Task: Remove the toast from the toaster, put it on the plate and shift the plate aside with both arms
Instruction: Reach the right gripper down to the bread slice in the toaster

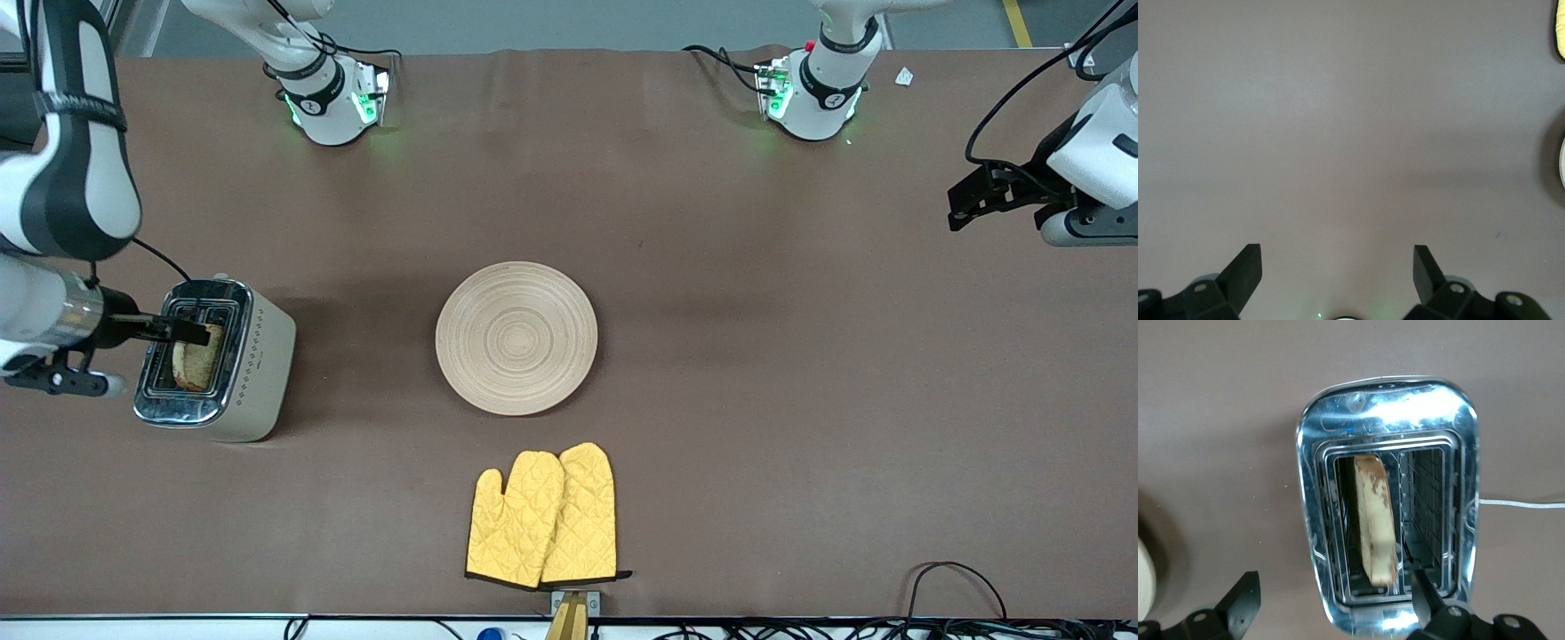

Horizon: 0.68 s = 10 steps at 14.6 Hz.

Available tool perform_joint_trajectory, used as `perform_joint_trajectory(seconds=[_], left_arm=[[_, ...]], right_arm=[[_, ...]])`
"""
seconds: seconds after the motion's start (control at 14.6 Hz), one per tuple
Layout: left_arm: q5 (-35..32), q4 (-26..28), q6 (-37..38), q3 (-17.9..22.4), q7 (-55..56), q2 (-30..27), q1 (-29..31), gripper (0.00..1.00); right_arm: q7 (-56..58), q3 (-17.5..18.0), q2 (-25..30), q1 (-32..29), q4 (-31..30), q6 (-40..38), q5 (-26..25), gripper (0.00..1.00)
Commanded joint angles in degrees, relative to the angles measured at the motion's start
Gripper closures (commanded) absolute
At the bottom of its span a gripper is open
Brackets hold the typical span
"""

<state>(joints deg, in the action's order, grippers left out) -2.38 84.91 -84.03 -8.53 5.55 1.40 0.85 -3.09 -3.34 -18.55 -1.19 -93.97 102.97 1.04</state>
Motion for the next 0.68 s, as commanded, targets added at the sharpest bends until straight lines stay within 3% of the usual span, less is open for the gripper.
perform_joint_trajectory(seconds=[0.0, 0.14, 0.34, 0.62], left_arm=[[0.53, -0.98, 0.54, 0.09, -1.07, 0.54, 0.20, 0.00], [0.62, -0.98, 0.54, 0.09, -1.07, 0.62, 0.11, 0.00], [0.62, -0.89, 0.54, 0.09, -1.07, 0.71, 0.11, 0.00], [0.71, -0.89, 0.54, 0.01, -1.16, 0.63, 0.20, 0.00]], right_arm=[[1.42, 0.96, -2.36, -1.70, -0.16, 1.88, -0.25, 0.01], [4.40, 0.88, -3.25, -1.97, -0.16, 2.24, -0.34, 0.14], [6.96, 0.88, -3.69, -2.68, -0.08, 2.24, -0.60, 0.43], [7.05, 0.96, -3.69, -2.33, 0.19, 2.06, -2.36, 0.74]])
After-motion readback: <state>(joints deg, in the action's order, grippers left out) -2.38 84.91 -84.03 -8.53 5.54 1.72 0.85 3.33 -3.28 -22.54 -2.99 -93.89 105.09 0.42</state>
